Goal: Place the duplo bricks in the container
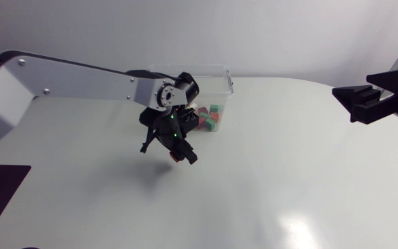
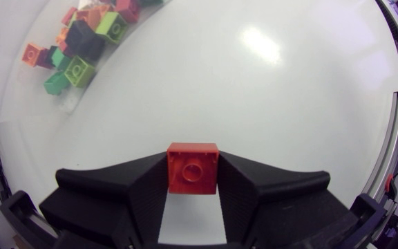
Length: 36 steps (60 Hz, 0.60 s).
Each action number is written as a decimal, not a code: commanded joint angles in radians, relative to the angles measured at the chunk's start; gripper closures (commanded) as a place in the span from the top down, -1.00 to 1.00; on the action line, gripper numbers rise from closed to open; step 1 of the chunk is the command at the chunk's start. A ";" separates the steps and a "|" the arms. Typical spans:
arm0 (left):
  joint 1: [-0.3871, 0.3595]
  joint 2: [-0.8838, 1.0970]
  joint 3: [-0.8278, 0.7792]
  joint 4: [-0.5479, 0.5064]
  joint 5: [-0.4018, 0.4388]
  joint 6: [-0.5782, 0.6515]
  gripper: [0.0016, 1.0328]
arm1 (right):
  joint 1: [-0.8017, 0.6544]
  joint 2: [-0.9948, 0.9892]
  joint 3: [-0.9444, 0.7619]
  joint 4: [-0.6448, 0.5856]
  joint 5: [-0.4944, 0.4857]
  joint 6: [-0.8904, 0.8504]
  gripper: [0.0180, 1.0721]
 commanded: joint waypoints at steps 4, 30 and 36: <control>0.024 -0.118 -0.041 -0.012 -0.008 -0.015 -0.41 | -0.020 -0.068 -0.107 0.044 0.013 0.020 0.92; 0.093 -0.372 -0.094 0.072 -0.008 -0.041 -0.41 | -0.021 -0.326 -0.400 0.226 0.036 0.167 0.92; 0.098 -0.397 -0.084 0.098 -0.008 -0.041 -0.41 | -0.011 -0.337 -0.438 0.231 0.036 0.193 0.92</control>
